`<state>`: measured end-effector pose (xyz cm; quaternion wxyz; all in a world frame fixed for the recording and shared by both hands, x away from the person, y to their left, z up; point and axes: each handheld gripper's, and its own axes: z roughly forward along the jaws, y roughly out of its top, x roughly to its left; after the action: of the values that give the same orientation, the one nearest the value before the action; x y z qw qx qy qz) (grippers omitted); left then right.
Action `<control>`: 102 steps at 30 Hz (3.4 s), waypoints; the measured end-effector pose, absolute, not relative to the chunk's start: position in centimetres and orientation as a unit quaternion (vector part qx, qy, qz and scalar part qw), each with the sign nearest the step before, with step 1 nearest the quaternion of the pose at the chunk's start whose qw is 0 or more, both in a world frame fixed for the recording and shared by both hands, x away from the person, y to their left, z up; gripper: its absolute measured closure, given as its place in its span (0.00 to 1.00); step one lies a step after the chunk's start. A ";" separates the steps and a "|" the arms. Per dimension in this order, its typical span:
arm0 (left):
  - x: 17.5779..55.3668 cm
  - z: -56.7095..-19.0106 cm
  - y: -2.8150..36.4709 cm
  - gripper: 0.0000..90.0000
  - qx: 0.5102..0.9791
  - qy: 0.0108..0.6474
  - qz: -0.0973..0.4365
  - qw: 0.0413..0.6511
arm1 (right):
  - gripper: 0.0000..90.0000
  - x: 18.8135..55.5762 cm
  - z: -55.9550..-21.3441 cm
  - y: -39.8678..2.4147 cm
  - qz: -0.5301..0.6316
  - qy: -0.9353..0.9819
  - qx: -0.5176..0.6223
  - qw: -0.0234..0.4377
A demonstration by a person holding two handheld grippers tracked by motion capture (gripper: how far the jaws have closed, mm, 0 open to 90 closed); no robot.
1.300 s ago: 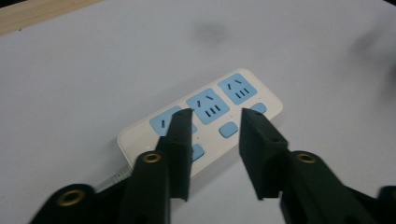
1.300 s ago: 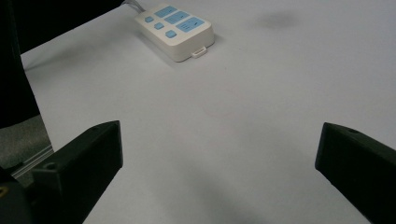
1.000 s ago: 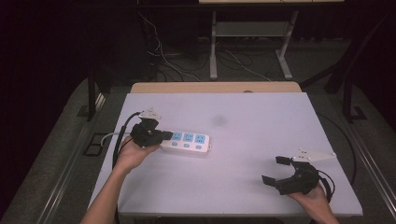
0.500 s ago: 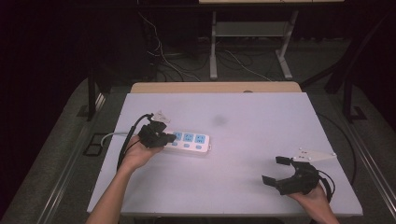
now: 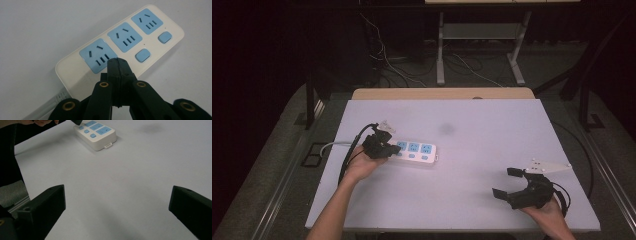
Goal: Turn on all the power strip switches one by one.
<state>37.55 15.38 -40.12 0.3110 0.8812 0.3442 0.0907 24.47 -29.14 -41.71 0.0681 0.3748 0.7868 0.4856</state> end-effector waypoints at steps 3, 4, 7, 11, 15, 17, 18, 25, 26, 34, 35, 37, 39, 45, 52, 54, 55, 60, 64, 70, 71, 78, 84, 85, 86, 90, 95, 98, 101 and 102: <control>37.6 -40.3 15.4 0.99 0.879 0.347 0.090 0.314 | 0.01 24.5 -41.7 -29.1 0.486 0.787 0.374 0.068; 37.6 -40.4 15.4 0.99 0.878 0.349 0.088 0.315 | 0.01 24.5 -41.7 -29.1 0.486 0.787 0.374 0.067; 37.7 -40.6 15.5 0.99 0.877 0.351 0.087 0.317 | 0.01 24.5 -41.7 -29.1 0.485 0.787 0.375 0.068; 37.8 -40.6 15.5 0.99 0.874 0.354 0.081 0.322 | 0.01 24.5 -41.7 -29.2 0.486 0.786 0.376 0.071; 37.8 -40.7 15.6 0.99 0.874 0.353 0.078 0.324 | 0.01 24.5 -41.7 -29.2 0.486 0.785 0.377 0.071; 37.7 -40.7 15.6 0.99 0.873 0.353 0.077 0.327 | 0.01 24.5 -41.7 -29.1 0.486 0.786 0.376 0.071; 37.7 -40.7 15.6 0.99 0.874 0.352 0.076 0.327 | 0.01 24.5 -41.7 -29.1 0.485 0.786 0.376 0.071; 37.7 -40.9 15.7 0.99 0.873 0.351 0.069 0.332 | 0.01 24.5 -41.8 -29.1 0.484 0.787 0.376 0.071; 37.7 -40.9 15.8 0.99 0.873 0.351 0.068 0.332 | 0.01 24.5 -41.8 -29.1 0.484 0.787 0.376 0.070; 38.0 -41.0 15.9 0.99 0.870 0.357 0.056 0.335 | 0.01 24.5 -41.8 -29.1 0.484 0.787 0.375 0.070; 38.0 -41.0 16.0 1.00 0.870 0.357 0.054 0.335 | 0.01 24.5 -41.8 -29.1 0.484 0.787 0.375 0.070; 38.1 -41.0 16.0 1.00 0.870 0.360 0.050 0.333 | 0.01 24.5 -41.8 -29.1 0.484 0.787 0.375 0.070; 38.2 -41.0 16.0 1.00 0.869 0.362 0.047 0.334 | 0.01 24.5 -41.8 -29.1 0.484 0.787 0.375 0.070; 38.3 -41.2 16.2 1.00 0.869 0.361 0.040 0.338 | 0.01 24.3 -41.7 -29.2 0.487 0.785 0.376 0.077; 38.3 -41.2 16.1 1.00 0.873 0.351 0.043 0.335 | 0.01 24.3 -41.6 -29.6 0.492 0.777 0.384 0.081; 38.5 -41.1 16.1 1.00 0.876 0.349 0.039 0.330 | 0.01 24.3 -41.5 -29.8 0.492 0.777 0.384 0.083; 38.5 -41.1 16.0 1.00 0.877 0.350 0.039 0.328 | 0.01 24.3 -41.5 -29.8 0.493 0.776 0.384 0.084; 38.5 -41.0 15.9 1.00 0.882 0.343 0.042 0.321 | 0.01 24.3 -41.5 -29.9 0.493 0.775 0.387 0.085; 38.4 -41.0 15.8 1.00 0.881 0.344 0.045 0.321 | 0.01 24.3 -41.6 -29.9 0.491 0.775 0.388 0.084; 38.2 -41.0 15.7 1.00 0.883 0.340 0.056 0.319 | 0.01 24.3 -41.6 -29.9 0.491 0.776 0.388 0.084; 38.2 -41.0 15.7 1.00 0.883 0.341 0.056 0.319 | 0.01 24.3 -41.6 -30.0 0.491 0.776 0.388 0.084; 38.2 -40.8 15.7 1.00 0.883 0.339 0.057 0.319 | 0.01 24.4 -41.6 -30.3 0.492 0.773 0.391 0.085; 38.0 -40.5 15.8 1.00 0.883 0.333 0.058 0.325 | 0.01 24.3 -41.6 -30.3 0.491 0.774 0.391 0.083; 37.9 -40.4 15.8 1.00 0.881 0.334 0.059 0.330 | 0.01 24.3 -41.6 -30.3 0.492 0.774 0.391 0.083; 37.9 -40.3 15.8 1.00 0.881 0.335 0.058 0.330 | 0.01 24.3 -41.6 -30.3 0.492 0.773 0.391 0.083; 37.9 -39.9 15.7 1.00 0.881 0.330 0.061 0.333 | 0.01 24.4 -41.6 -30.3 0.492 0.773 0.391 0.082; 37.8 -39.1 15.4 1.00 0.884 0.321 0.064 0.333 | 0.01 24.4 -41.6 -30.3 0.492 0.773 0.392 0.081; 37.8 -38.6 15.1 1.00 0.885 0.316 0.065 0.335 | 0.01 24.4 -41.6 -30.3 0.493 0.773 0.392 0.081; 37.8 -38.2 14.9 1.00 0.887 0.311 0.065 0.335 | 0.01 24.4 -41.6 -30.3 0.493 0.773 0.391 0.081; 37.8 -38.1 14.8 1.00 0.888 0.308 0.065 0.335 | 0.01 24.3 -41.6 -30.3 0.492 0.773 0.391 0.080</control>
<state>37.80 14.79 -38.08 0.3346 0.8881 0.3084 0.0655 24.34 -30.26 -41.59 0.0802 0.3913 0.7734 0.4922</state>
